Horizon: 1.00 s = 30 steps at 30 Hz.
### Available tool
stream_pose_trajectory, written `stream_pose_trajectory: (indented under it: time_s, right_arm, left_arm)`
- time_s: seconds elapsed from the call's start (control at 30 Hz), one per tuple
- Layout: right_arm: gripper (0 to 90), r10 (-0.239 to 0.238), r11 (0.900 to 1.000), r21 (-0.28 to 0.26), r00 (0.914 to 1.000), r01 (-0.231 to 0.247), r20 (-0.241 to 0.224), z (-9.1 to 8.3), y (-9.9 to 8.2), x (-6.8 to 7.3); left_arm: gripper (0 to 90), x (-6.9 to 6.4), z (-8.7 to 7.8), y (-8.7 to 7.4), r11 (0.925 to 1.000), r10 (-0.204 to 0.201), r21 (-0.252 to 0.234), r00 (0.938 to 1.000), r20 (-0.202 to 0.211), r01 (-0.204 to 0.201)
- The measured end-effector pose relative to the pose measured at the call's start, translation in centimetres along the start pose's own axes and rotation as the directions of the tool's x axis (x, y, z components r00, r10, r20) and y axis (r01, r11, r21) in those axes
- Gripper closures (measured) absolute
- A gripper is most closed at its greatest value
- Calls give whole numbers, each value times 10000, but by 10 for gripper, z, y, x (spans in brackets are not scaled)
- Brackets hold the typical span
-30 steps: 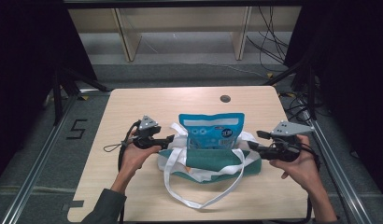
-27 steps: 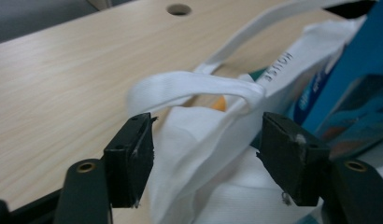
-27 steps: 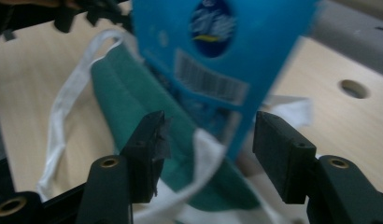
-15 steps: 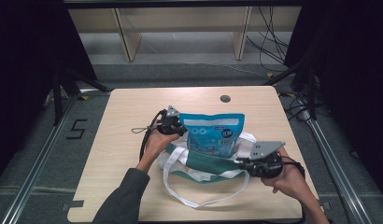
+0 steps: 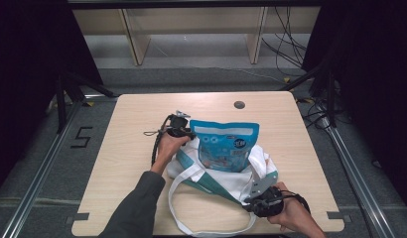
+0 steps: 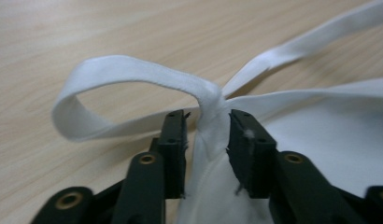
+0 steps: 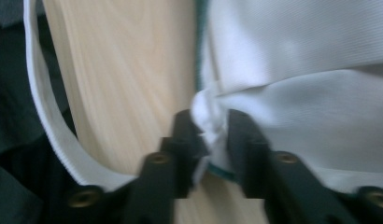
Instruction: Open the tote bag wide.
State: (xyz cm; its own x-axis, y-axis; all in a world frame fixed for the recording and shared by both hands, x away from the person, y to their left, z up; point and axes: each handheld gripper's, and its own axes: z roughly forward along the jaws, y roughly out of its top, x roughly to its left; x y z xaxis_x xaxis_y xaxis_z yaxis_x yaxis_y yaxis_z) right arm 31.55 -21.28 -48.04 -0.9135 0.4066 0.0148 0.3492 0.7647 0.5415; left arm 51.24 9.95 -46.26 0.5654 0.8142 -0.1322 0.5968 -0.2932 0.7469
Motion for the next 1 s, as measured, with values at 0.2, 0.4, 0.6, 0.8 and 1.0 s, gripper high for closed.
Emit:
stream_pose_trajectory:
  time_s: [0.2,0.4,0.6,0.8,1.0]
  right_arm:
    - [489,640,9863,-1534,9978,-608,162,-43,9,-8]
    - [457,2083,9422,-3075,9515,-1331,2264,-77,19,-39]
    - [474,2452,9473,-2681,9352,-1752,2554,-54,24,-66]
    - [495,2490,9557,-2181,9382,-1978,2403,-38,35,-74]
    - [673,1979,9692,-2003,9378,-1436,2851,-22,42,-83]
  left_arm:
    - [502,-10,-50,-11,9962,-33,-867,9994,358,64]
    - [457,-45,-85,-41,9952,262,-969,9856,1673,-100]
    - [372,-73,-89,-50,9962,753,-618,9673,2423,-621]
    - [424,-90,-76,-62,9769,2072,59,9538,2175,-2135]
    - [602,-95,-67,-91,9266,3290,1154,9202,2122,-3580]
